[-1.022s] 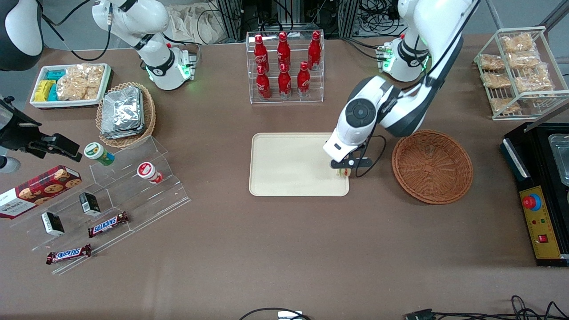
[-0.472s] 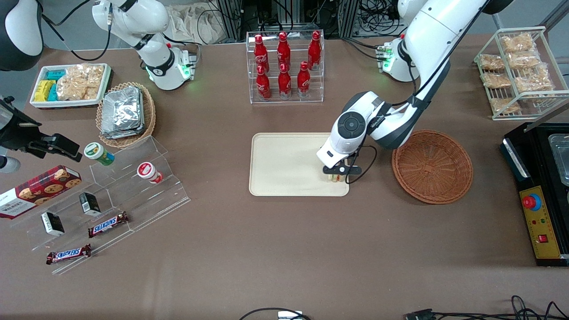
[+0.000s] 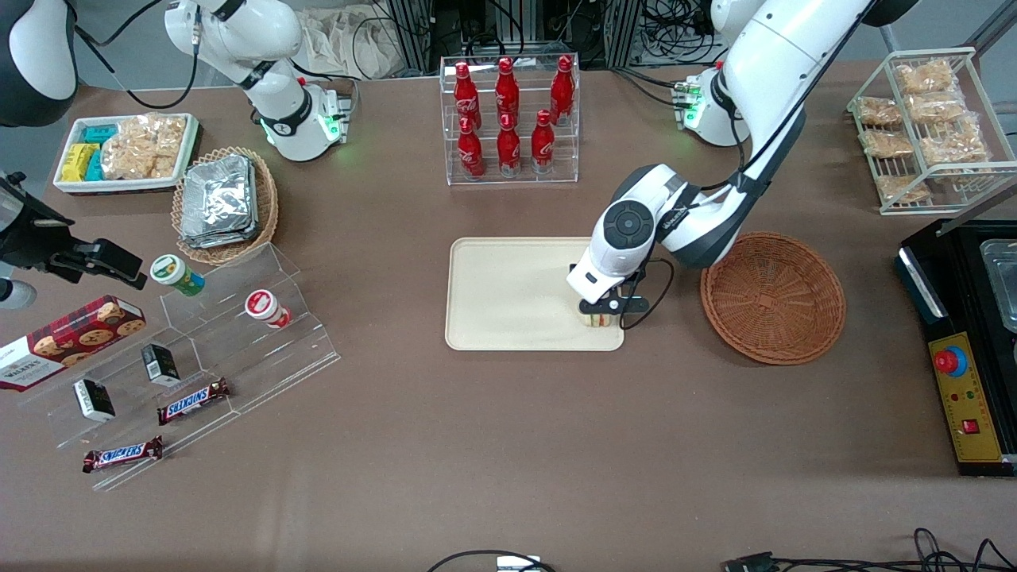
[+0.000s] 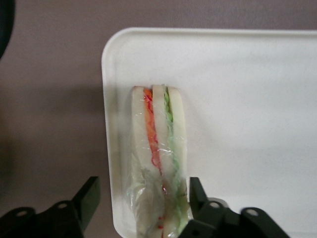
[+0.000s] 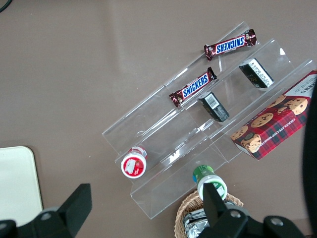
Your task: Place sandwich from basket to tray
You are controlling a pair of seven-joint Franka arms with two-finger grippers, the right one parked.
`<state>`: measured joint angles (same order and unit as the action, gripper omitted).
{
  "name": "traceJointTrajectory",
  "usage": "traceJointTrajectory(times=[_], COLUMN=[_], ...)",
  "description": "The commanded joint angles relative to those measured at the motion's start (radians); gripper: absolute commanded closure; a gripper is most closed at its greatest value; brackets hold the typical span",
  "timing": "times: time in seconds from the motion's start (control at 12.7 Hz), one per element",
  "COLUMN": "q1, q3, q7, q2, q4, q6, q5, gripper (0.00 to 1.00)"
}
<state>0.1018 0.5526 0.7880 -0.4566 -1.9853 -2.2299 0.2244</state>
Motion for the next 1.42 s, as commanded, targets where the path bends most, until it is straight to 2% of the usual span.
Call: traceJointTrajectory(times=[0.0,0.08,0.31,0.47,0.63,0.87,1.02,1.18,1.34], q1=[-0.005,-0.005,-0.013,-0.030,-0.027,-0.024,-0.025,-0.024,-0.024], q3=[0.010,0.010,-0.003,-0.116,-0.244,-0.435,-0.494,-0.554,-0.554], q7=[0.036,0.031,0.008,-0.050,-0.188,-0.320,-0.339,-0.343,-0.343], q2=[0.148,0.188,0.234,0.291,0.401,0.548,0.561,0.543,0.520], q4=[0.049,0.110,0.398,0.485,0.430,0.257,0.247,0.269,0.312], q6=[0.169,0.276,0.609,0.699,0.710,0.633,0.624,0.628,0.651], q5=[-0.005,-0.010,-0.088,-0.100,-0.143,-0.229,-0.234,-0.279,-0.278], gripper=[0.00,0.00,0.00,0.00,0.00,0.00,0.00,0.00,0.00])
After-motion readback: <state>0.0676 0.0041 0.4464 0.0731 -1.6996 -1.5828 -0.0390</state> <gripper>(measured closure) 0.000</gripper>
